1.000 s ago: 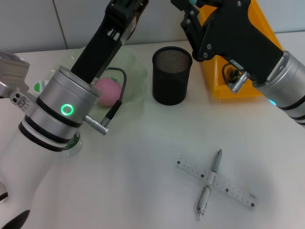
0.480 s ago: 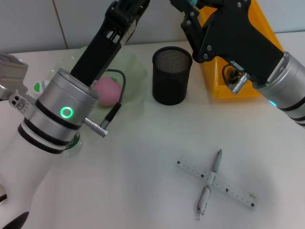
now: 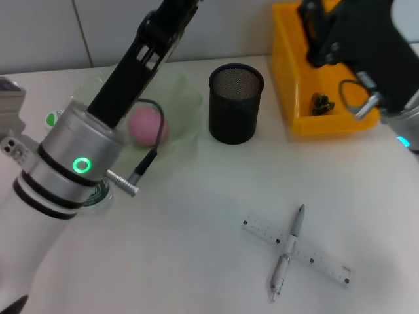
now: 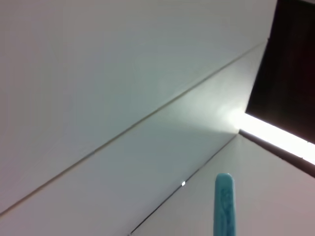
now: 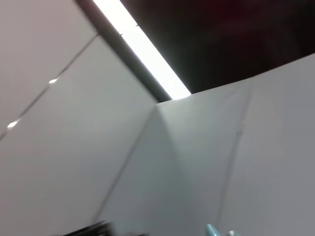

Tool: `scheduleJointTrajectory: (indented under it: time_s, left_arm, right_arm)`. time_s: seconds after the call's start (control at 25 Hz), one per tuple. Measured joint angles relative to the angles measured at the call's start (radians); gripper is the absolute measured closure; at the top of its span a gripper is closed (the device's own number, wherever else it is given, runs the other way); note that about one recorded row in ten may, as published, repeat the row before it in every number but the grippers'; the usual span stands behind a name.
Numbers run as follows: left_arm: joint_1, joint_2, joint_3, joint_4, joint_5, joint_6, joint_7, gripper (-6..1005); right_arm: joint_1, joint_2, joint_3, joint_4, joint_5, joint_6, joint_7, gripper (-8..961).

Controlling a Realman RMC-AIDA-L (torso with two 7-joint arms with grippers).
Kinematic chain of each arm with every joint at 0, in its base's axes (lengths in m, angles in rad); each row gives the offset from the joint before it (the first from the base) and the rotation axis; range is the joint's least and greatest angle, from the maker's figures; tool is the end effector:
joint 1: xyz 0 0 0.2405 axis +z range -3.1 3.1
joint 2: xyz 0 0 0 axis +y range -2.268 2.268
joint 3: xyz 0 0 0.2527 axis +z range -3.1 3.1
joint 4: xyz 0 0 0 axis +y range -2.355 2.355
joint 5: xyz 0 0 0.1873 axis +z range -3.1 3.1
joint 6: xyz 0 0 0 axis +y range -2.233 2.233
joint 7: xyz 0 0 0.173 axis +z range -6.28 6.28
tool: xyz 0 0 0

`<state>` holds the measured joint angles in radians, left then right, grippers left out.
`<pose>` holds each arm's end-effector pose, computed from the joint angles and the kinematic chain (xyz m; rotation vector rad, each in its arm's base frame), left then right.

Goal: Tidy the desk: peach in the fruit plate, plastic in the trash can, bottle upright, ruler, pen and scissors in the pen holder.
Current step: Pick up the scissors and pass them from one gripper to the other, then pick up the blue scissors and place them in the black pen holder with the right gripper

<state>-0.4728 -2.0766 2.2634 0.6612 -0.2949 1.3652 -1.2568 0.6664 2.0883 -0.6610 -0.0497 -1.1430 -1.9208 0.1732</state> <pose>-0.0926 0.3114 -0.0335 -1.9925 -1.1428 -2.0964 0.1449 0.3200 0.0256 -1.7420 -0.3671 1.3667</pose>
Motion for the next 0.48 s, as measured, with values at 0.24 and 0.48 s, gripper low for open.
scheduleJointTrajectory:
  time_s: [0.24,0.48]
  left_arm:
    - [-0.009,0.013,-0.176,-0.123,0.269,0.139,0.002,203]
    - [-0.003,0.05,-0.462,-0.177,0.681,0.275,0.013,208]
  right_arm:
    - [-0.054,-0.007,0.023,-0.053,0.084,0.021,0.203,870]
    - [-0.096,-0.009,0.042,-0.13,0.087,0.098,0.395,868]
